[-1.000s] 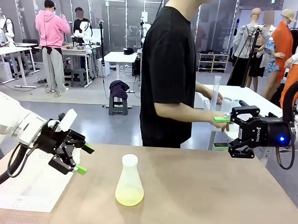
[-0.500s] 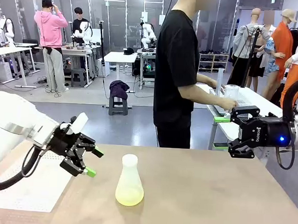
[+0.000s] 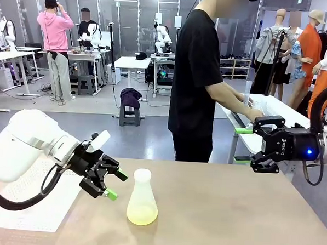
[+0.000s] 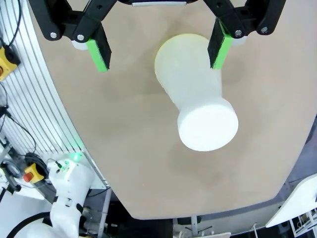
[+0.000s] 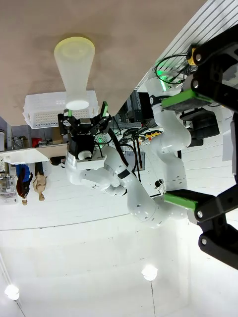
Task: Prepare the solutions needed for the experiment.
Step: When the human places the Big flask in the center of the table, pick up the Big flask and place it in the left Organizing basket.
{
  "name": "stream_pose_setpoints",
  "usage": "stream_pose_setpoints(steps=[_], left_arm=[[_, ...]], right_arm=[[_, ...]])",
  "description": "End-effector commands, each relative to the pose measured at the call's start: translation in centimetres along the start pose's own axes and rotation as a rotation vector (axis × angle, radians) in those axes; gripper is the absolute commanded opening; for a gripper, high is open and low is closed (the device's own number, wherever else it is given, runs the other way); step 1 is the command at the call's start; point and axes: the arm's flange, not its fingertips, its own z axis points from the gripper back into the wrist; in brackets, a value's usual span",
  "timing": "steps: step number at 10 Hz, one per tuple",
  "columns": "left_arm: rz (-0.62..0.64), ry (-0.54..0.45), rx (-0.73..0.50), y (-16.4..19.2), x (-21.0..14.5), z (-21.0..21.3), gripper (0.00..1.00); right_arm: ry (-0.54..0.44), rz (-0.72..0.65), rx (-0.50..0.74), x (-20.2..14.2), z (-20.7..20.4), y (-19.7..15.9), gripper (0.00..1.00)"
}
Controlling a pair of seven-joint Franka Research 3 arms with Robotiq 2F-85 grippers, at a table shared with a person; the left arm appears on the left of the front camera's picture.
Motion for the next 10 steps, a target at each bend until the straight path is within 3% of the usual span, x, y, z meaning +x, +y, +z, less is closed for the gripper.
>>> stream_pose_setpoints(steps=[1, 10], left_arm=[[0.026, -0.028, -0.005, 1.5, 0.0, -0.7, 1.00], [0.035, -0.216, -0.077, 4.4, -1.5, -4.1, 1.00]], right_arm=[[0.002, 0.000, 0.005, 0.0, 0.0, 0.1, 0.81], [0.002, 0.000, 0.005, 0.0, 0.0, 0.1, 0.81]])
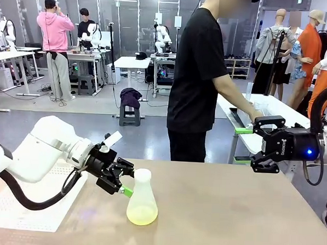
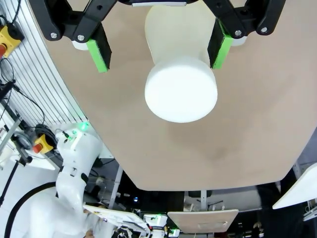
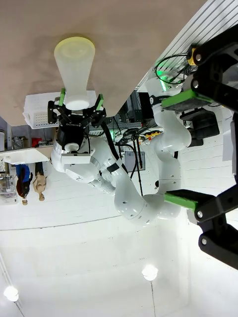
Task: Prepare the solutions needed for the experiment.
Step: When the human places the Big flask in the center of the table, pick up the Big flask and place it in the left Organizing basket.
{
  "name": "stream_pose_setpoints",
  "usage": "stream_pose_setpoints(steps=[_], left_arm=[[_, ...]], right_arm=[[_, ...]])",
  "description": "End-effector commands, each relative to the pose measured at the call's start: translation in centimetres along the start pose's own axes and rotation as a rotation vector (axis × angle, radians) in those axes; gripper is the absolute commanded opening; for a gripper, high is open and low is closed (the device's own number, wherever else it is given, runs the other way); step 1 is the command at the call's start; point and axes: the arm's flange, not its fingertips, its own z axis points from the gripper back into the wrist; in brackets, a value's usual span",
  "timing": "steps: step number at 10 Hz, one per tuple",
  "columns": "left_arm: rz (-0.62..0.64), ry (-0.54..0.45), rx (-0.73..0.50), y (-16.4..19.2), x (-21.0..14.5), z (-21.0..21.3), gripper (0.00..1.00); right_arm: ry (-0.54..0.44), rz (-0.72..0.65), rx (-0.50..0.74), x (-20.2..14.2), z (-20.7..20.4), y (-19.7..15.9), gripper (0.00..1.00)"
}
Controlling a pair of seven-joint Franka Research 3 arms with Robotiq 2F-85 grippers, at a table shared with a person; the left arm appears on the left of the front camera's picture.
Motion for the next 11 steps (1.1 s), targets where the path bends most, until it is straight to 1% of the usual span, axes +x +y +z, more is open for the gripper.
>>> stream_pose_setpoints(steps=[1, 4, 7, 11], left_arm=[[-0.034, -0.069, -0.004, 1.2, -0.7, -0.3, 1.00], [-0.072, -0.128, -0.043, 1.4, -1.6, -0.3, 1.00], [-0.063, -0.177, -0.055, 1.5, -2.3, -0.8, 1.00], [-0.034, -0.160, -0.054, 1.7, -2.8, -2.3, 1.00]], right_arm=[[0.002, 0.000, 0.005, -0.1, 0.0, 0.1, 0.81], [0.002, 0.000, 0.005, -0.1, 0.0, 0.1, 0.81], [0.002, 0.000, 0.005, -0.1, 0.0, 0.1, 0.81], [0.002, 0.000, 0.005, -0.1, 0.0, 0.1, 0.81]])
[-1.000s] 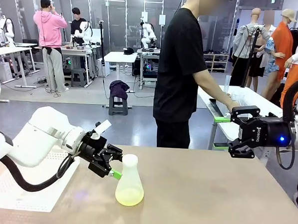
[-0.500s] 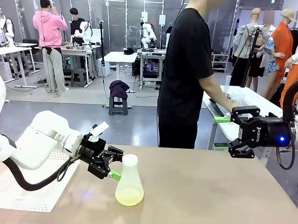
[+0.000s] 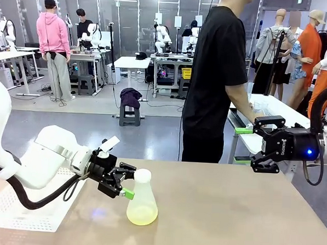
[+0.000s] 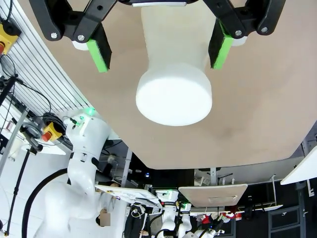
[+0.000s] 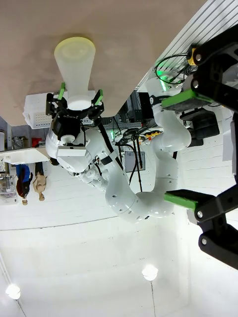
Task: Prepare the solutions needed for the experiment.
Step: When the human places the Big flask in the center of the table, pick up the Big flask and place it in the left Organizing basket.
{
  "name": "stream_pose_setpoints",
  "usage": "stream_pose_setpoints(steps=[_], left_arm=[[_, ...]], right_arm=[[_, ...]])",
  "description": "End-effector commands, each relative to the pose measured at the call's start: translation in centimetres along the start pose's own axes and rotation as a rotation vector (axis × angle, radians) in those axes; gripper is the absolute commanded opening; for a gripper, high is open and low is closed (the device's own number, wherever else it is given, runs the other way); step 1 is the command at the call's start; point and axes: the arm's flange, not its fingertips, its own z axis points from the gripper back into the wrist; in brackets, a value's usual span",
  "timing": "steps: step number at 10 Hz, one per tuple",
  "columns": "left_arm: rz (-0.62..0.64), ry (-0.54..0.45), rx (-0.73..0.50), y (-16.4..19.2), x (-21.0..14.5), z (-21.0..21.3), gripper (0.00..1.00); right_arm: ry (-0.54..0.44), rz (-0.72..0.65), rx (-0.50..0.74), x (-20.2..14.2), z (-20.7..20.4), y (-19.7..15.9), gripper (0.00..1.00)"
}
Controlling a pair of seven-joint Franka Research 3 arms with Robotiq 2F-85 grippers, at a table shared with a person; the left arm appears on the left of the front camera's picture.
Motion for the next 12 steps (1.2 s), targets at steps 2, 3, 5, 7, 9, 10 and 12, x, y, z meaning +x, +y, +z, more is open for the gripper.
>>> stream_pose_setpoints(steps=[2, 3, 5, 7, 9, 10, 12], left_arm=[[-0.009, -0.004, 0.025, 0.7, -0.1, -1.7, 1.00], [-0.008, -0.007, 0.032, 0.8, 0.0, -2.1, 1.00], [0.001, 0.007, 0.064, 1.1, 0.0, -2.6, 1.00], [0.003, -0.003, 0.065, 1.6, 0.1, -3.3, 1.00], [-0.004, -0.006, 0.073, 2.1, 0.5, -4.2, 1.00], [-0.005, -0.011, 0.082, 2.3, 0.7, -4.6, 1.00], [0.000, 0.006, 0.094, 2.6, 0.7, -4.9, 1.00]], right_arm=[[0.002, 0.000, 0.005, -0.1, 0.0, 0.1, 0.81], [0.002, 0.000, 0.005, -0.1, 0.0, 0.1, 0.81], [0.002, 0.000, 0.005, -0.1, 0.0, 0.1, 0.81], [0.002, 0.000, 0.005, -0.1, 0.0, 0.1, 0.81], [0.002, 0.000, 0.005, -0.1, 0.0, 0.1, 0.81], [0.002, 0.000, 0.005, -0.1, 0.0, 0.1, 0.81], [0.002, 0.000, 0.005, -0.1, 0.0, 0.1, 0.81]])
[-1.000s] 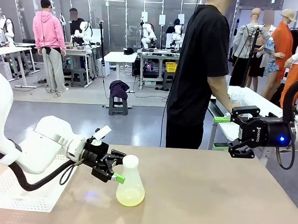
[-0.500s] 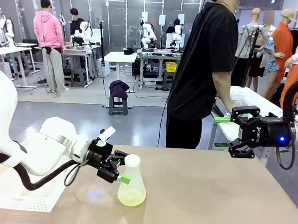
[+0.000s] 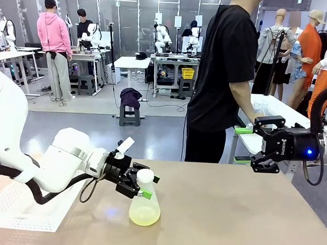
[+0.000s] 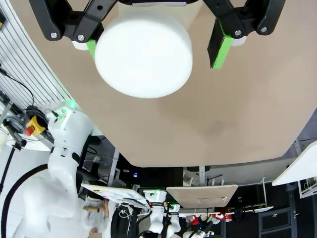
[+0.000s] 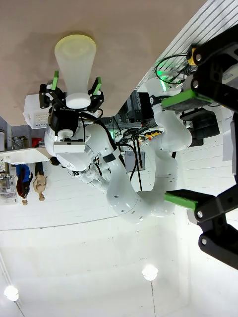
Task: Prepare the solutions needed for the experiment.
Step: When the human places the Big flask in the center of the table, pick up the Big flask and place it in the left Organizing basket.
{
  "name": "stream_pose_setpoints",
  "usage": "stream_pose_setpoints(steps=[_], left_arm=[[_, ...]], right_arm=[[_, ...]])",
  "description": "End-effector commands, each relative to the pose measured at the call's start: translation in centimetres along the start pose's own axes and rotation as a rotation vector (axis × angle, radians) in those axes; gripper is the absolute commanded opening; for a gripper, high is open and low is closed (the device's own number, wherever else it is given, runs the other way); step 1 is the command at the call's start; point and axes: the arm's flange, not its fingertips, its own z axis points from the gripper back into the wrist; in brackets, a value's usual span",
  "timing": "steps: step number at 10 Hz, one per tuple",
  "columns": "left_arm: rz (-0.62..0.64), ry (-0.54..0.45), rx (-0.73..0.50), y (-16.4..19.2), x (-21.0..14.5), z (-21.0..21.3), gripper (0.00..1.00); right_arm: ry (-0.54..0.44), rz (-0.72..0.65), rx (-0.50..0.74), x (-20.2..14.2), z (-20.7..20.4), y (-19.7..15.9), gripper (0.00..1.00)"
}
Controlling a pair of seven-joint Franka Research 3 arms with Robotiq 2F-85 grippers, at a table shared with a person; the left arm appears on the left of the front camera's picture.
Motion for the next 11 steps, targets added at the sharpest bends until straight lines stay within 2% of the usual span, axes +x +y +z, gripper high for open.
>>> stream_pose_setpoints(steps=[1, 3, 4, 5, 6, 7, 8, 9, 10, 11], left_arm=[[0.024, 0.018, 0.059, 0.87, -0.26, -0.71, 1.00], [0.014, -0.004, 0.032, 0.75, -0.25, 0.05, 0.98], [0.020, -0.010, 0.013, 0.69, -0.21, 0.06, 0.83], [0.026, -0.015, 0.016, 0.74, -0.16, 0.01, 0.79], [0.034, -0.016, 0.015, 0.83, -0.13, -0.03, 0.64], [0.039, -0.017, 0.011, 0.85, -0.16, -0.10, 0.60], [0.039, -0.014, 0.005, 0.80, -0.17, -0.17, 0.45], [0.043, -0.015, 0.006, 0.76, -0.18, -0.11, 0.41], [0.036, -0.013, 0.006, 0.57, -0.08, -0.02, 0.42], [0.032, -0.012, 0.010, 0.32, 0.04, 0.23, 0.22]], right_arm=[[0.002, 0.000, 0.005, -0.05, 0.00, 0.06, 0.81], [0.002, 0.000, 0.005, -0.05, 0.00, 0.06, 0.81], [0.002, 0.000, 0.005, -0.05, 0.00, 0.06, 0.81], [0.002, 0.000, 0.005, -0.05, 0.00, 0.06, 0.81], [0.002, 0.000, 0.005, -0.05, 0.00, 0.06, 0.81], [0.002, 0.000, 0.005, -0.05, 0.00, 0.06, 0.81], [0.002, 0.000, 0.005, -0.05, 0.00, 0.06, 0.81], [0.002, 0.000, 0.005, -0.05, 0.00, 0.06, 0.81], [0.002, 0.000, 0.005, -0.05, 0.00, 0.06, 0.81], [0.002, 0.000, 0.005, -0.05, 0.00, 0.06, 0.81]])
